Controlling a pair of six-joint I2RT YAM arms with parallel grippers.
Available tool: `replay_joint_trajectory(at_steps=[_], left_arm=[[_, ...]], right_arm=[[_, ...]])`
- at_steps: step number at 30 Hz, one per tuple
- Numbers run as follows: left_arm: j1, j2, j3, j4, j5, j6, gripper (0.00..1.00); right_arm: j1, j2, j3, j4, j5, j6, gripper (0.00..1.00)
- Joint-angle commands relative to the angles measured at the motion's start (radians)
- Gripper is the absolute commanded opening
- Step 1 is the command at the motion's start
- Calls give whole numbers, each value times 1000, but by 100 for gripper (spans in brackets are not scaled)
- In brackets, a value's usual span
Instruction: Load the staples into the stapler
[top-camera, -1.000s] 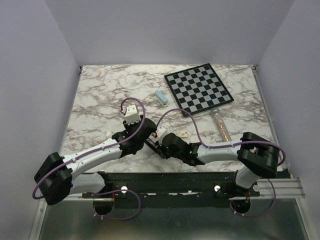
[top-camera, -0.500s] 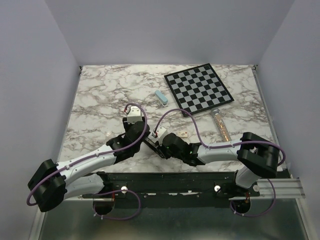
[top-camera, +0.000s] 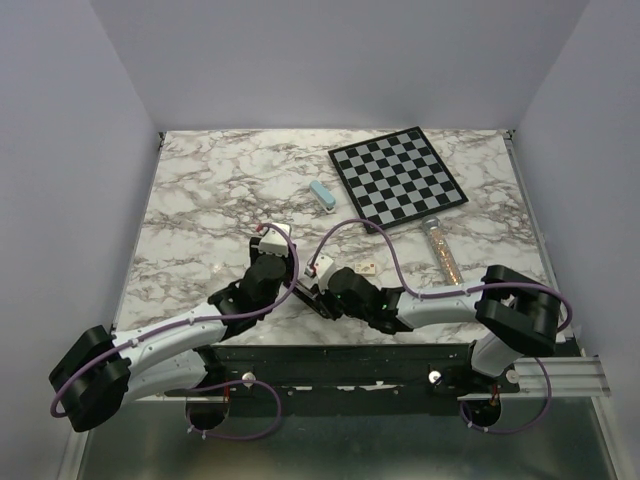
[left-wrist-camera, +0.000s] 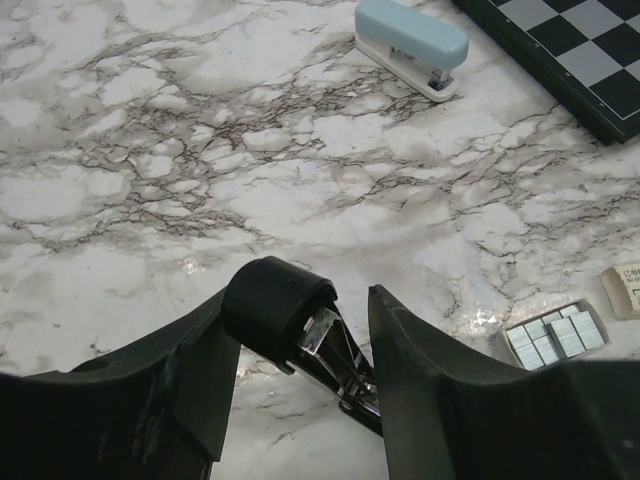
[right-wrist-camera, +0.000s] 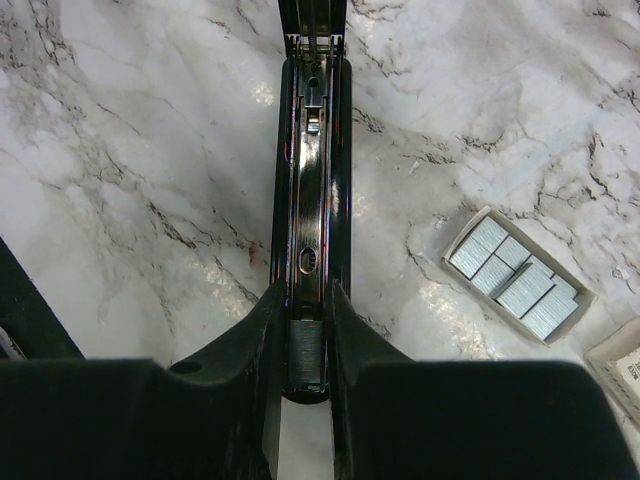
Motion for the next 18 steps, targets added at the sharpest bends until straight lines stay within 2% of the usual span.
replay_joint_trajectory(at_steps=[1, 7, 18], left_arm=[[6, -16, -34, 124, 102, 93, 58], [55, -33, -49, 135, 256, 107, 57], [60, 17, -44, 134, 429, 93, 40]], right_arm=[[0, -32, -24, 77, -49, -30, 8], [-15, -29, -54, 126, -80, -58, 8], [-47, -2, -69, 170, -109, -72, 9]])
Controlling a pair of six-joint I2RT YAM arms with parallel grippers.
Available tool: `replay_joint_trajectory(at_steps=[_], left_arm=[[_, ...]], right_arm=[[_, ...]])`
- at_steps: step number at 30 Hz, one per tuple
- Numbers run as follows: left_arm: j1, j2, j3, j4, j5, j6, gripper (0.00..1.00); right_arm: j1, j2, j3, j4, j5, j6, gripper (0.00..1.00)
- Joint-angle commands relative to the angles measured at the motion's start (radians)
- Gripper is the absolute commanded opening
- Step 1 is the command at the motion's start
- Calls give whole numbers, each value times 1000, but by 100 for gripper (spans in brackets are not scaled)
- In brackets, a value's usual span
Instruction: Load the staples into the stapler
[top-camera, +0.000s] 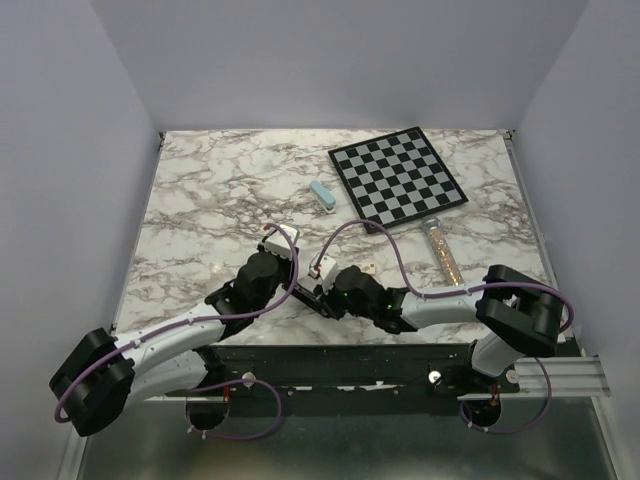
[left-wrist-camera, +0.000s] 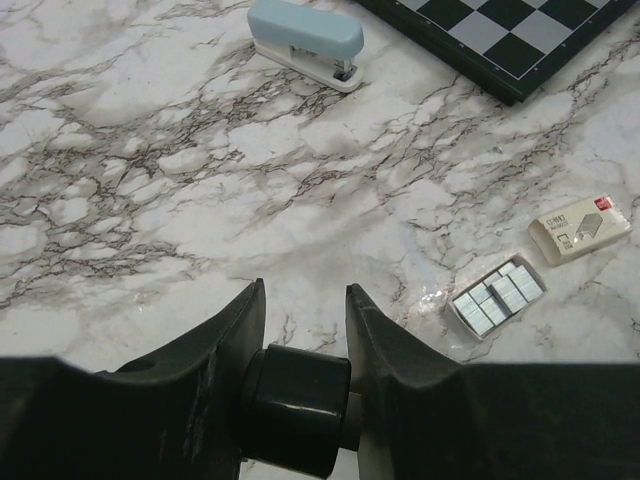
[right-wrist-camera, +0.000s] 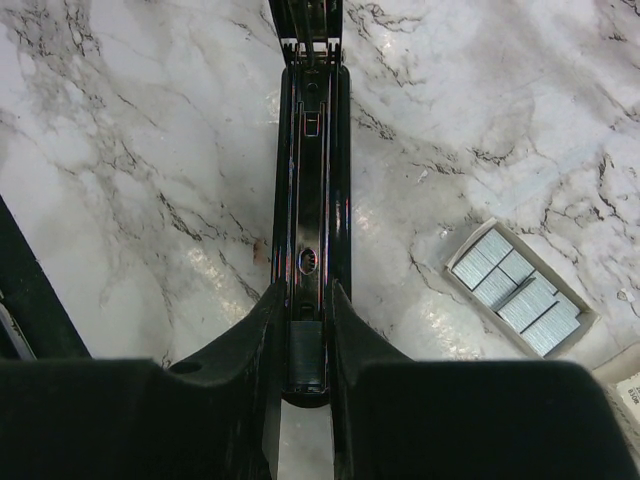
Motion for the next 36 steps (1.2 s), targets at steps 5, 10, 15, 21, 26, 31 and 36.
replay_joint_trajectory(at_steps=[5, 10, 15, 21, 26, 31, 36], left_arm=[[1, 51, 6, 23, 174, -39, 28], [-7, 80, 27, -8, 86, -41, 17], [-5, 94, 61, -34, -51, -39, 11], [-7, 123, 131, -82, -145, 34, 6], [-7, 134, 185, -135, -223, 91, 1], [-7, 135, 208, -198, -255, 71, 1], [-8, 137, 213, -244, -246, -7, 1]], right_arm=[[-40, 25, -25, 128, -20, -13, 16], [-52, 57, -7, 145, -20, -34, 28], [-52, 30, -30, 149, -14, -33, 42], [-55, 2, -59, 149, 13, -28, 45], [-64, -47, -90, 149, 23, -14, 55], [-103, -165, -139, 151, -5, 94, 81], [-172, -242, -163, 106, -94, 292, 84]])
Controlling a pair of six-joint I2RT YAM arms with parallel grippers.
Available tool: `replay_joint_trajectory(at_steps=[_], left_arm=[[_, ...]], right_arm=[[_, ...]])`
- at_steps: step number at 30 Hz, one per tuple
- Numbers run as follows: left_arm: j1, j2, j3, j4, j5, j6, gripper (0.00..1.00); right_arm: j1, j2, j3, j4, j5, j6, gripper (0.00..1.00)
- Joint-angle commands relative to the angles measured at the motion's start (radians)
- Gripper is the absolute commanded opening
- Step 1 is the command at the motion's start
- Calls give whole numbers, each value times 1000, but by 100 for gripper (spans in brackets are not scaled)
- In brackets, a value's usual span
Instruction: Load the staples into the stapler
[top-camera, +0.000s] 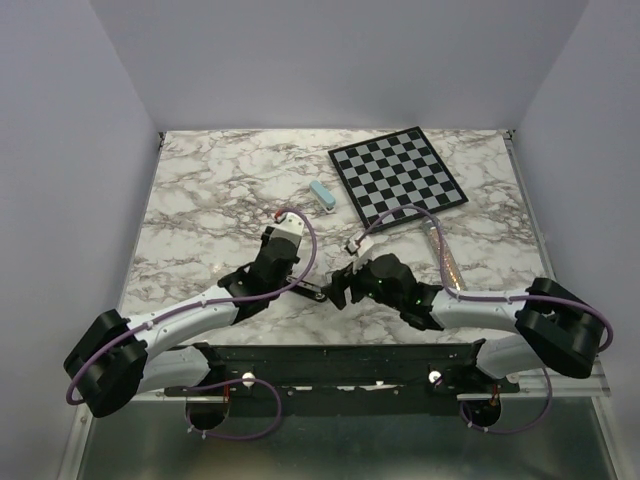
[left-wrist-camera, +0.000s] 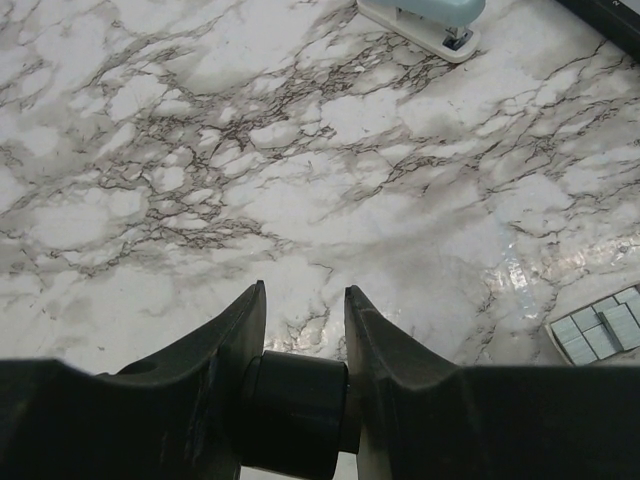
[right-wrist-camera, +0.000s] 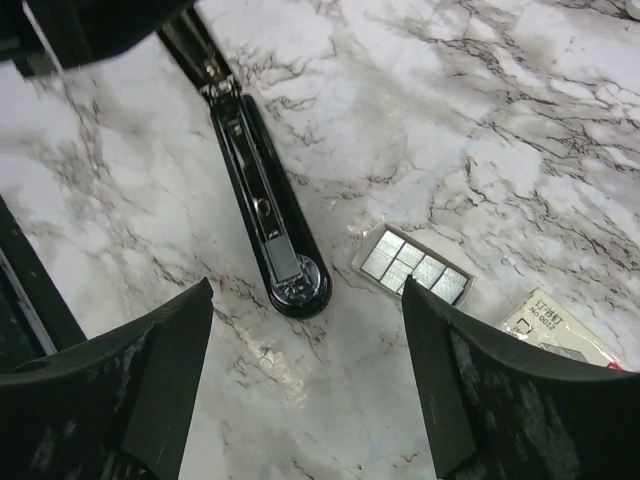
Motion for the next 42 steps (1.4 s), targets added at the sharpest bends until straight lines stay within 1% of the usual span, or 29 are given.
replay_joint_trajectory(at_steps=[1, 4, 6, 8, 12, 16, 17, 19, 20, 23, 25, 29, 33, 37, 39, 42], left_arm=[[-8, 0, 39, -56, -37, -69, 1], [-23, 23, 58, -94, -51, -117, 1], [-36, 46, 70, -114, -77, -152, 1], [-42, 59, 93, -156, -87, -193, 0], [-49, 105, 127, -222, -109, -308, 0], [-63, 142, 144, -274, -126, -365, 0], [-68, 148, 151, -282, -129, -376, 0], [-86, 168, 161, -311, -141, -398, 0], [-92, 174, 177, -322, -150, -402, 0], [-114, 204, 220, -410, -193, -428, 0], [-123, 217, 237, -458, -206, -434, 0], [-143, 214, 251, -495, -210, -442, 0], [-151, 176, 250, -529, -204, -454, 0], [-151, 142, 256, -572, -236, -470, 0], [-149, 140, 283, -601, -261, -473, 0], [-149, 151, 329, -676, -294, -479, 0]], right_arm=[[-68, -64, -35, -2, -122, 244, 86], [-102, -67, -43, -7, -184, 351, 86], [-115, -49, -42, -4, -217, 391, 85], [-124, -3, -29, 9, -270, 425, 81], [-159, 66, -17, 33, -343, 462, 78], [-219, 126, -46, 183, -426, 531, 76], [-239, 144, -48, 205, -466, 537, 73], [-254, 186, -48, 257, -489, 566, 70], [-263, 198, -48, 280, -510, 571, 67], [-280, 229, -39, 305, -520, 588, 63], [-282, 235, -36, 300, -512, 599, 63], [-286, 247, -37, 299, -503, 616, 57], [-286, 226, -54, 297, -518, 614, 55], [-286, 212, -62, 276, -504, 594, 54], [-286, 214, -62, 273, -521, 571, 51], [-286, 203, -68, 262, -523, 556, 51]])
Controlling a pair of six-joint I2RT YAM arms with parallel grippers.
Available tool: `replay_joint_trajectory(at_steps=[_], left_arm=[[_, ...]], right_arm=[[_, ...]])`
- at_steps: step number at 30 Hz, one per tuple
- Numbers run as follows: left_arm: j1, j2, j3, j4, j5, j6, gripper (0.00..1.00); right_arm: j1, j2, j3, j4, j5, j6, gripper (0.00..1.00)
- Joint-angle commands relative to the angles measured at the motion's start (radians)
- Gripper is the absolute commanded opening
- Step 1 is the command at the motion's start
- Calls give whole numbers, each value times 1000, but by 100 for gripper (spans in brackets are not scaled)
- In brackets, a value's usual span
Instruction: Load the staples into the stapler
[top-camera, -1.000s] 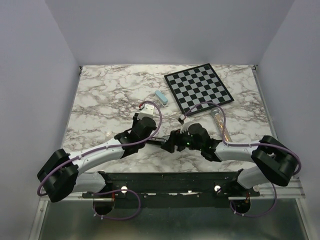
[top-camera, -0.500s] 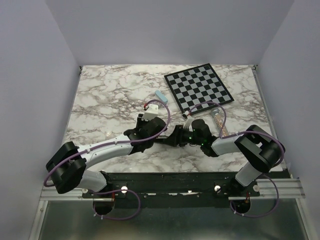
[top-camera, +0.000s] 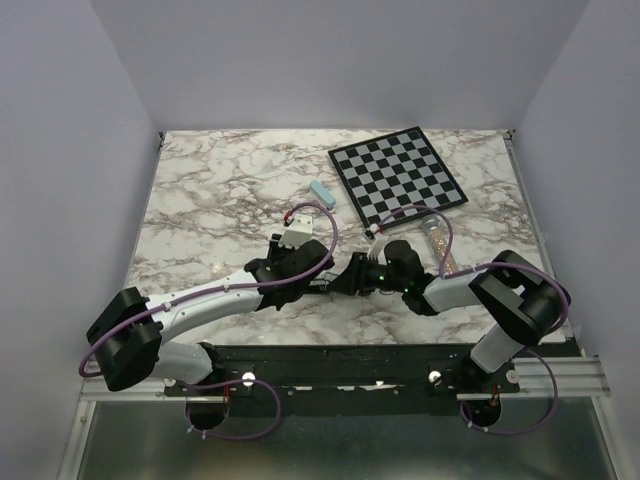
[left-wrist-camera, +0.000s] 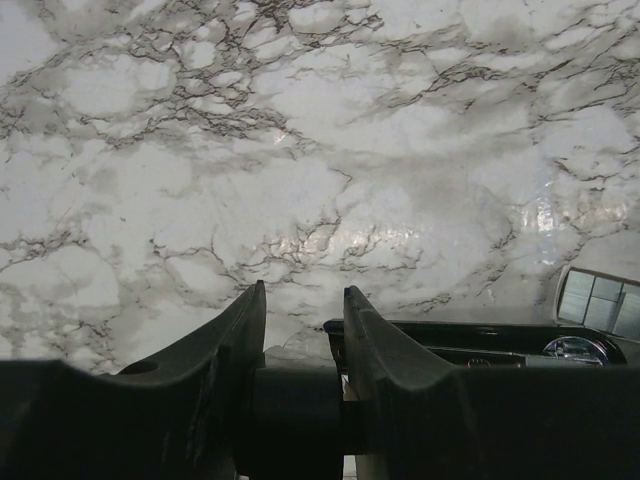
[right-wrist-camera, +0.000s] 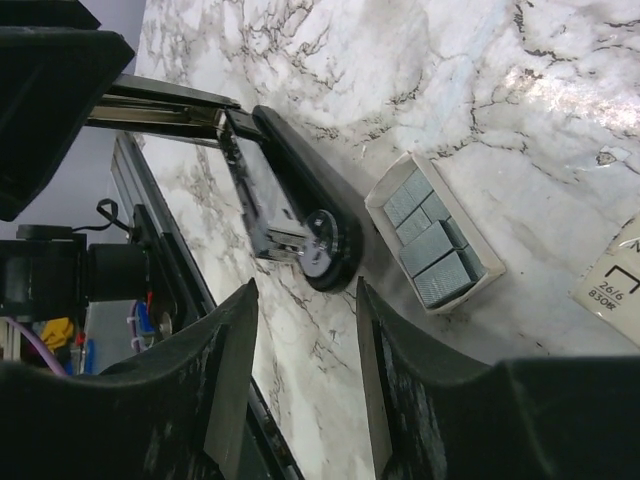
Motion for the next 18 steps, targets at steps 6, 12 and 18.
replay_joint_trajectory(at_steps=[6, 12, 18], left_arm=[[-5, -29, 75, -170, -47, -61, 0], [-7, -20, 78, -210, -9, -73, 0], [-14, 41, 109, -241, -4, -78, 0]], right_arm=[[-5, -42, -19, -20, -16, -47, 51], [-5, -12, 1, -8, -53, -42, 50], [-5, -12, 5, 48, -103, -28, 50]])
